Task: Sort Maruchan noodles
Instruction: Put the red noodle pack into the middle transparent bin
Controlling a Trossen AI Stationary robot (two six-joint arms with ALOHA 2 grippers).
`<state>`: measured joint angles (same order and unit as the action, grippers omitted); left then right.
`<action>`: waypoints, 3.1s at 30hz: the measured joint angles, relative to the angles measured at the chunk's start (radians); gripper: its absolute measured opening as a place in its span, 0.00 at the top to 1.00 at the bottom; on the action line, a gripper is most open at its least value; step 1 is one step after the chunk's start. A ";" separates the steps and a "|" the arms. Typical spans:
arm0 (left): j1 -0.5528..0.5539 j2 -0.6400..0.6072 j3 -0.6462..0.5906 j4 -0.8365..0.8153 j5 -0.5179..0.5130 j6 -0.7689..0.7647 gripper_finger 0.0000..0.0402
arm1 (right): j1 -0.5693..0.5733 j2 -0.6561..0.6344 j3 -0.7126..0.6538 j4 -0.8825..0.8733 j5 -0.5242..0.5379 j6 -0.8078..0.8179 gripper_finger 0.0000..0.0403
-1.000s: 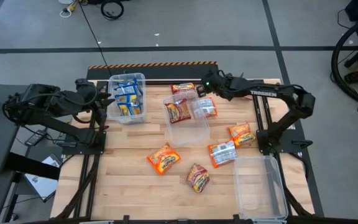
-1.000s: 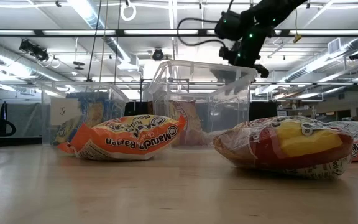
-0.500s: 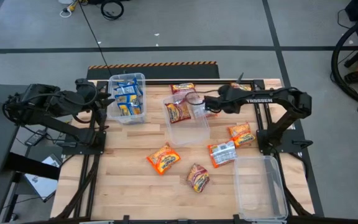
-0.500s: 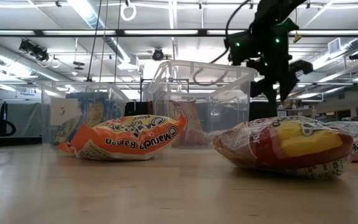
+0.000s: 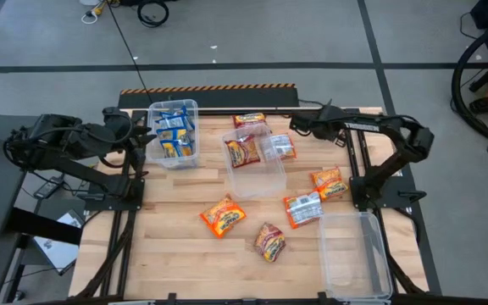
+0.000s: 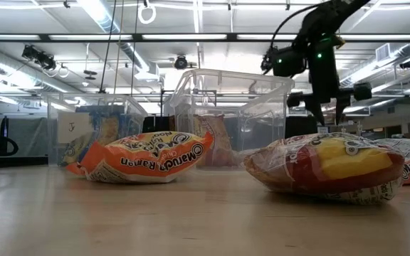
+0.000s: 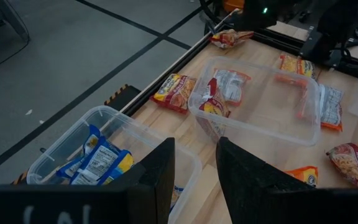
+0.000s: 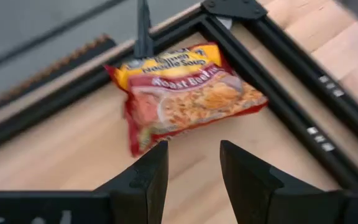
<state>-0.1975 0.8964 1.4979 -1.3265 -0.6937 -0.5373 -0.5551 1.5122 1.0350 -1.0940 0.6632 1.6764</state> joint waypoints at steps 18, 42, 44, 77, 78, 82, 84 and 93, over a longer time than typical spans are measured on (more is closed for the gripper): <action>0.000 0.000 0.000 0.000 0.000 0.000 0.69 | 0.009 -0.633 -0.695 0.559 0.006 0.619 0.62; 0.000 0.000 0.000 0.000 0.000 0.000 0.69 | -0.312 -0.409 -0.816 1.101 -0.060 0.530 0.65; 0.000 0.000 0.000 0.000 0.000 0.000 0.69 | -0.306 -0.402 -0.816 1.116 -0.062 0.520 0.74; 0.000 0.000 0.000 0.000 0.000 0.000 0.69 | 0.147 -0.441 -0.101 0.732 -0.175 -1.239 0.99; 0.000 0.000 0.000 0.000 0.000 0.000 0.69 | 0.147 -0.423 -0.099 0.715 -0.202 -1.254 0.99; 0.000 0.000 0.000 0.000 0.000 0.000 0.69 | 0.140 -0.366 -0.099 0.564 -0.170 -1.264 0.99; 0.000 0.000 0.000 0.000 0.000 0.000 0.69 | 0.119 -0.347 -0.099 0.514 -0.100 -1.227 0.99; 0.000 0.000 0.000 0.000 0.000 0.000 0.69 | 0.084 -0.224 -0.177 0.703 -0.055 -1.131 0.99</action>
<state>-0.1974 0.8967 1.4979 -1.3262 -0.6937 -0.5373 -0.4706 1.2883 0.8584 -0.3906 0.6085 0.5458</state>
